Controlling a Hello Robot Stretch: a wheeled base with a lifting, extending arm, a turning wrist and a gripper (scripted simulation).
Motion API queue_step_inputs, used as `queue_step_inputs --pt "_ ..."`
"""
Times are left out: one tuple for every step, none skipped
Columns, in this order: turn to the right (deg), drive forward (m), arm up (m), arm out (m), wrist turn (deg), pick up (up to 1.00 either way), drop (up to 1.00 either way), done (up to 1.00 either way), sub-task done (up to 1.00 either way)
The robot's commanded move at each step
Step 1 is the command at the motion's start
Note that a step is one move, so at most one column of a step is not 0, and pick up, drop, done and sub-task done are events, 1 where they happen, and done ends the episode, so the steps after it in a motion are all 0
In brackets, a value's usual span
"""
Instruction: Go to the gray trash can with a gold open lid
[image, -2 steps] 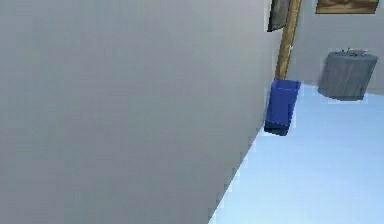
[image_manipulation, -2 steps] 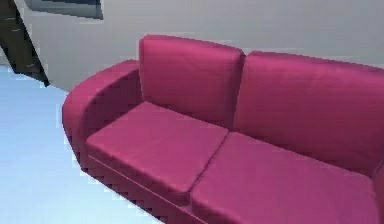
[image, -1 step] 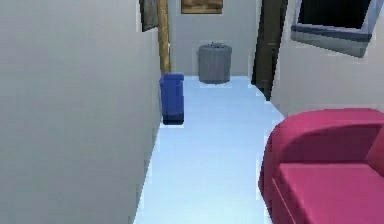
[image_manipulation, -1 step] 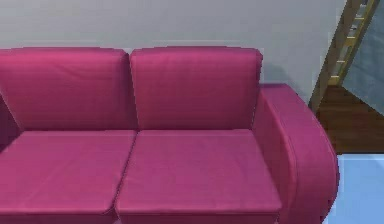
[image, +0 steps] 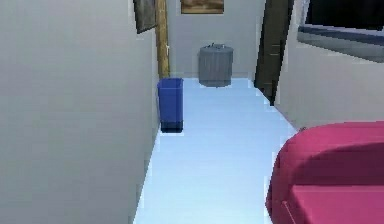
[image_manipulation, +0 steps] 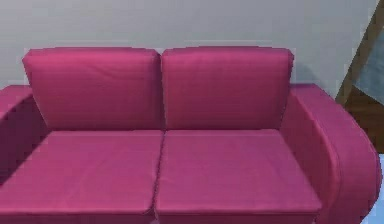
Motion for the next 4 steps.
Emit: queue_step_inputs --pt "45.0 0.00 0.00 0.00 0.0 0.00 0.00 0.00 0.00" --pt "45.0 0.00 0.00 0.00 0.0 0.00 0.00 0.00 0.00" --pt "0.0 0.05 0.00 0.00 0.0 0.00 0.00 0.00 0.00" --pt "-45.0 0.00 0.00 0.00 0.0 0.00 0.00 0.00 0.00"
